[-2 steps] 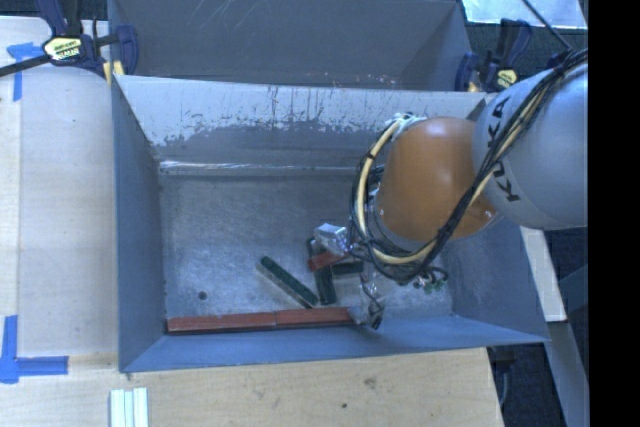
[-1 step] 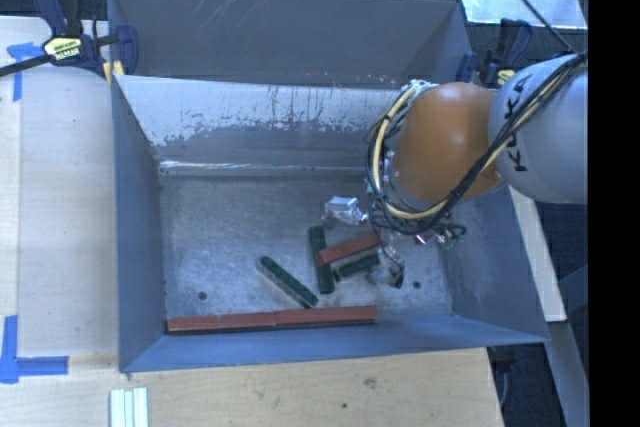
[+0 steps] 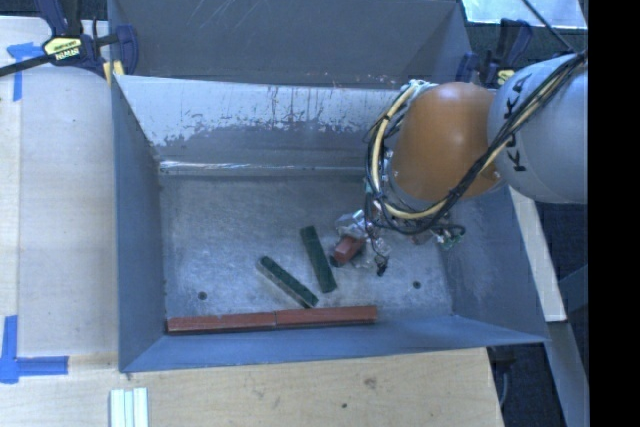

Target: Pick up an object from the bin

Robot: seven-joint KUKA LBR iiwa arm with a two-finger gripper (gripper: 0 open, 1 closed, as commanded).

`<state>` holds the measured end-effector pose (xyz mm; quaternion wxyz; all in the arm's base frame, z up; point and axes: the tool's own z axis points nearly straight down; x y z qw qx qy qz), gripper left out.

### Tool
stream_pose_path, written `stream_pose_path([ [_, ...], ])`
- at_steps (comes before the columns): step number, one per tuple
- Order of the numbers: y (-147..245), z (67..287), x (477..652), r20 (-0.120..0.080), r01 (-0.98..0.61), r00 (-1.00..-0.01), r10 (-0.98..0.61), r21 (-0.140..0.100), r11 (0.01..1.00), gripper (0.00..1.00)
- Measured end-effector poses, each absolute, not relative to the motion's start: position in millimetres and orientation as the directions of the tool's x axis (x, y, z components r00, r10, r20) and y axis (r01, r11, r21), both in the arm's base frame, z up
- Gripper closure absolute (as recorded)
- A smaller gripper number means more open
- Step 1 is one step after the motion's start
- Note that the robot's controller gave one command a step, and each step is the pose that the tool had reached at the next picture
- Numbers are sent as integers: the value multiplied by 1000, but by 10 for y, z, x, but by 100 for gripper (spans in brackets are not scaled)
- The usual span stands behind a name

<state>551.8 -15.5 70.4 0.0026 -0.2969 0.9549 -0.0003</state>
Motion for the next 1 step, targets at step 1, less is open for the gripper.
stream_pose_path([
  [1,-25,2403,5604,-10,-618,-786,-618,-7,786,100],
])
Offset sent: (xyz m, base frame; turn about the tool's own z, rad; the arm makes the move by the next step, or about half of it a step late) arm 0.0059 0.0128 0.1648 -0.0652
